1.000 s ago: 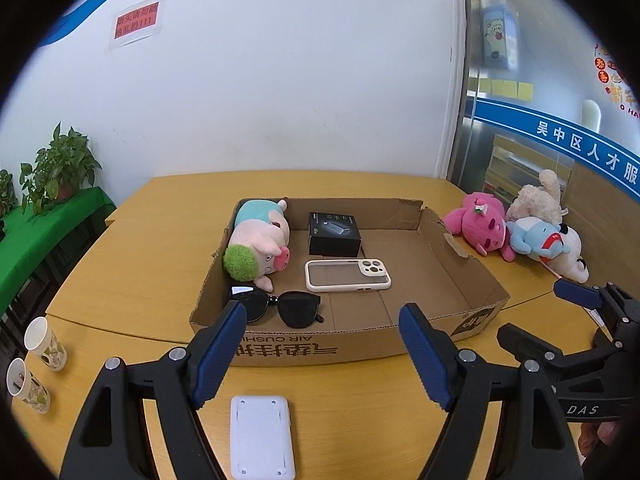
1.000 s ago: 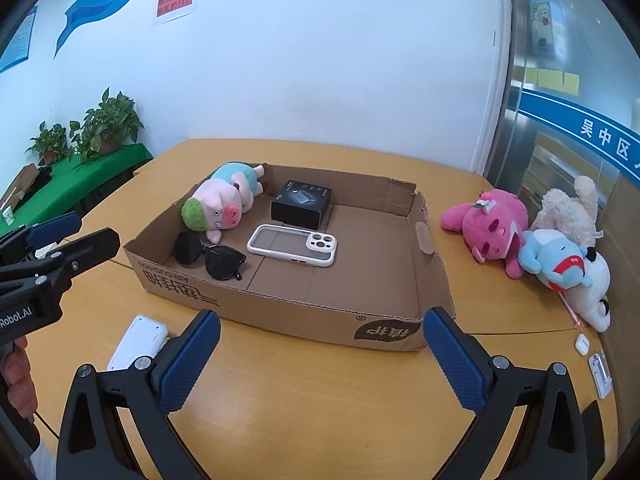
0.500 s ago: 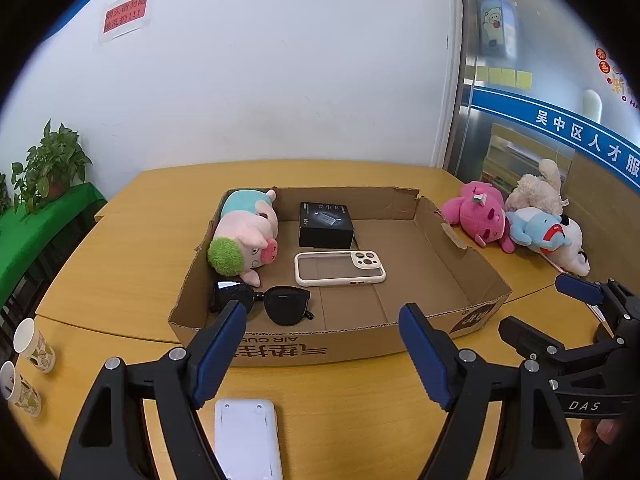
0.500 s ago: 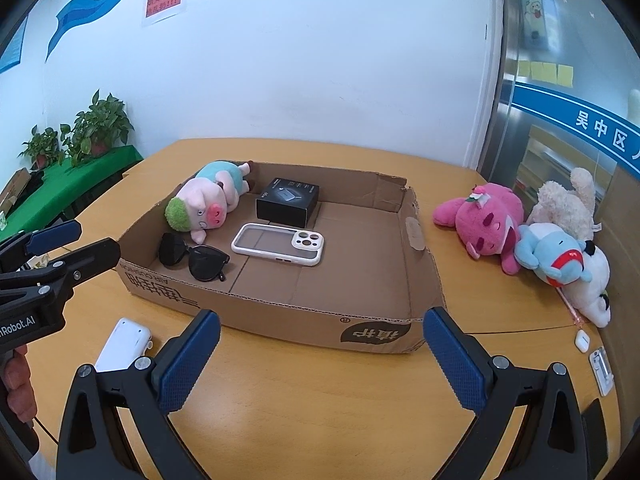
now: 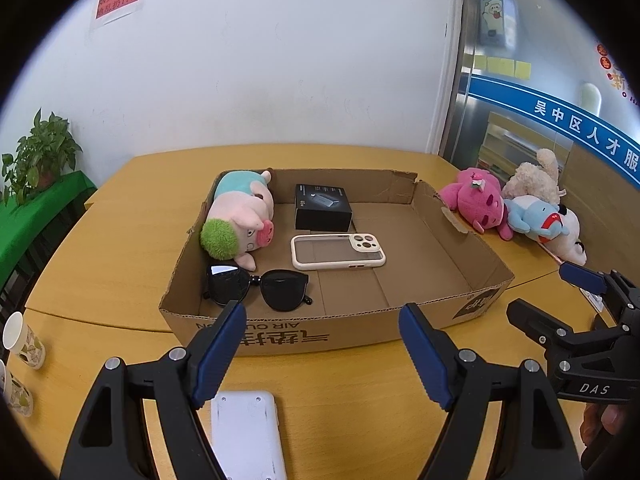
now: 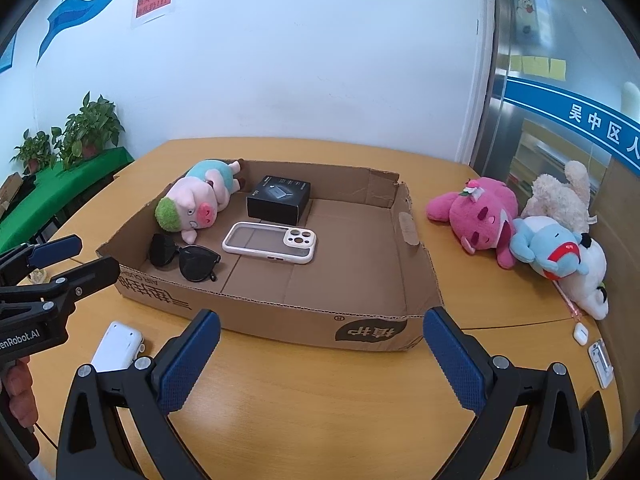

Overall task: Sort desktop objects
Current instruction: 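Withdraw both grippers and move toward the white power bank, then close the right gripper on the white power bank while the left gripper grasps its other side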

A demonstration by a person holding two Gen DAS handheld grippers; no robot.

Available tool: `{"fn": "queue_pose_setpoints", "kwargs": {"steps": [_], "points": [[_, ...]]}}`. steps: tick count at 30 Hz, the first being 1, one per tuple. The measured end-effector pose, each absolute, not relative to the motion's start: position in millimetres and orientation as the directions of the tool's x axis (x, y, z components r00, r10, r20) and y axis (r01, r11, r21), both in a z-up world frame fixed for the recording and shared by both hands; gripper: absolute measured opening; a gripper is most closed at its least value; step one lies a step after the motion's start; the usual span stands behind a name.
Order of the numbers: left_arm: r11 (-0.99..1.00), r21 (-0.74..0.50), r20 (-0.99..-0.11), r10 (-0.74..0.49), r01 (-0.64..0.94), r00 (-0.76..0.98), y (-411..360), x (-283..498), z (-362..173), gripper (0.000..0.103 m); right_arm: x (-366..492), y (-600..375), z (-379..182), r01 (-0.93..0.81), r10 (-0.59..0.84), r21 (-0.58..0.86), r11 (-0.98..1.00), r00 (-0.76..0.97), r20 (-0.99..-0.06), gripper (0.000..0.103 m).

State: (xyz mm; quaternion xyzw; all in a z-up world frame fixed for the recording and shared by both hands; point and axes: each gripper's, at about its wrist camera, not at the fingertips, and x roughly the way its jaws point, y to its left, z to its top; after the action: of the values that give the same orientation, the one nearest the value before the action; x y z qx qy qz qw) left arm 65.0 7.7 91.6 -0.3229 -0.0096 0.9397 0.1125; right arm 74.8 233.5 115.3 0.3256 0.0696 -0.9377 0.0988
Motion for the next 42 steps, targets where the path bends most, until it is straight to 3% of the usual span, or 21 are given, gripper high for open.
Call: {"fn": "queue_pose_setpoints", "kwargs": {"steps": [6,10,19,23,26,29,37,42], "points": [[-0.977,-0.112,-0.625,0.212,-0.182,-0.752,-12.5,65.3,83.1,0.079,73.7,223.5,110.9,0.254,-0.157,-0.067,-0.965,-0.761,-0.629,0.103],[-0.973,-0.160,-0.673,0.229,-0.164,-0.703,-29.2,64.1,65.0,0.079,71.8,214.7,100.2,0.337,-0.241,-0.025,-0.941,-0.721,-0.650,0.103],[-0.968,-0.236,-0.796,0.244,-0.088,-0.554,-69.0,66.8,-6.7,0.079,85.9,156.5,19.4,0.605,-0.481,0.145,-0.783,-0.441,-0.757,0.103],[-0.960,-0.262,-0.818,0.273,-0.094,-0.506,-76.1,62.9,-31.0,0.079,100.3,128.2,-4.7,0.677,-0.553,0.200,-0.708,-0.354,-0.754,0.103],[-0.941,-0.330,-0.805,0.325,-0.079,-0.496,-82.7,60.9,-42.6,0.076,112.5,107.8,-15.0,0.733,-0.599,0.216,-0.645,-0.310,-0.738,0.103],[-0.924,-0.370,-0.791,0.367,-0.096,-0.490,-81.0,61.5,-42.7,0.059,122.3,91.9,-22.0,0.759,-0.601,0.202,-0.619,-0.292,-0.744,0.103],[-0.909,-0.405,-0.797,0.403,-0.097,-0.451,-51.6,66.2,-42.3,0.054,134.6,107.6,-28.1,0.752,-0.562,0.151,-0.642,-0.327,-0.760,0.103],[-0.876,-0.474,-0.791,0.469,-0.093,-0.393,-10.5,71.5,-45.5,0.045,141.8,146.4,-29.3,0.705,-0.531,0.146,-0.694,-0.365,-0.765,0.103]]}}
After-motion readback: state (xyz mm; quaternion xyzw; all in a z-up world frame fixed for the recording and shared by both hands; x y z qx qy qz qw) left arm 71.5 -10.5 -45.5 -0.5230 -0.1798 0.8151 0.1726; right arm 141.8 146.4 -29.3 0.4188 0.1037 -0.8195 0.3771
